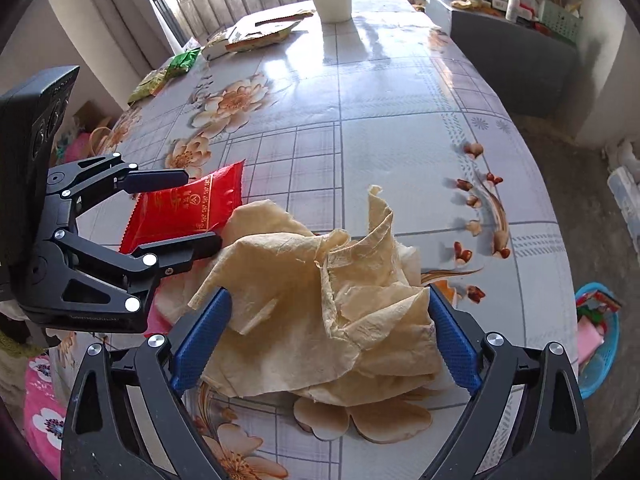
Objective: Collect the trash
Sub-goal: 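Grasp the tan crumpled cloth with the right gripper while the left gripper grasps the red snack packet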
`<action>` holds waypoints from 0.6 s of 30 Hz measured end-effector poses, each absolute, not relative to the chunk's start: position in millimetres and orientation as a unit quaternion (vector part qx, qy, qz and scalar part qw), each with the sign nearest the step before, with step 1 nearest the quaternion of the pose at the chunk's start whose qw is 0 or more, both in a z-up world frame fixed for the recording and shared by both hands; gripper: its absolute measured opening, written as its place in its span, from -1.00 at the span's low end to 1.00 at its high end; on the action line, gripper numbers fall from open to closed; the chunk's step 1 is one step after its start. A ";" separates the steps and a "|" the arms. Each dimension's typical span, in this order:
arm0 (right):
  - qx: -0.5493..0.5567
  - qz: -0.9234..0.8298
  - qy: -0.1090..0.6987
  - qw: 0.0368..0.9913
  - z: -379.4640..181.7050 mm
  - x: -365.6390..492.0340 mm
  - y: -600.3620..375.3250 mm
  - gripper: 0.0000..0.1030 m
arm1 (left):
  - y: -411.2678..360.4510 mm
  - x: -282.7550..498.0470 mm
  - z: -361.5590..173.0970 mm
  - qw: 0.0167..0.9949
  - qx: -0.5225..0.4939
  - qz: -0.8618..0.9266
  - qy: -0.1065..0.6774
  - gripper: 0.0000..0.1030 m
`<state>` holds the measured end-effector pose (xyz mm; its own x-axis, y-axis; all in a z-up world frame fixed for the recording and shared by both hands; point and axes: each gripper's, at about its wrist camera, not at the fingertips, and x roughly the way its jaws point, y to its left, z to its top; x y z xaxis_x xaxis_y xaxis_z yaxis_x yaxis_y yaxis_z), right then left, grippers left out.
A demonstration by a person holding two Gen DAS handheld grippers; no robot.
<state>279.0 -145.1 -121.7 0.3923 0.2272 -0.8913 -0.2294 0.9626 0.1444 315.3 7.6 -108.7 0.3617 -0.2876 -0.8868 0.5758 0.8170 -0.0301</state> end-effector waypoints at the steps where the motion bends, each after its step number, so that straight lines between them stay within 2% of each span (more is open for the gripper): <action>1: -0.011 0.132 0.532 0.836 -123.0 280.1 -139.4 0.78 | 9.7 315.7 -107.9 0.816 0.140 -0.264 0.495 0.28; 5: -0.063 0.106 0.521 0.845 -128.7 279.3 -123.6 0.79 | 19.7 315.6 -105.3 0.822 0.121 -0.254 0.496 -0.01; 7: -0.062 0.104 0.517 0.847 -129.3 279.2 -123.8 0.78 | 24.9 315.7 -103.9 0.823 0.114 -0.248 0.499 -0.23; 13: -0.058 0.094 0.512 0.852 -129.3 278.1 -129.8 0.61 | 38.2 306.9 -103.5 0.824 0.096 -0.241 0.503 -0.37; 18: -0.048 0.082 0.512 0.854 -124.6 273.4 -140.4 0.33 | 47.2 297.5 -102.6 0.825 0.080 -0.238 0.506 -0.46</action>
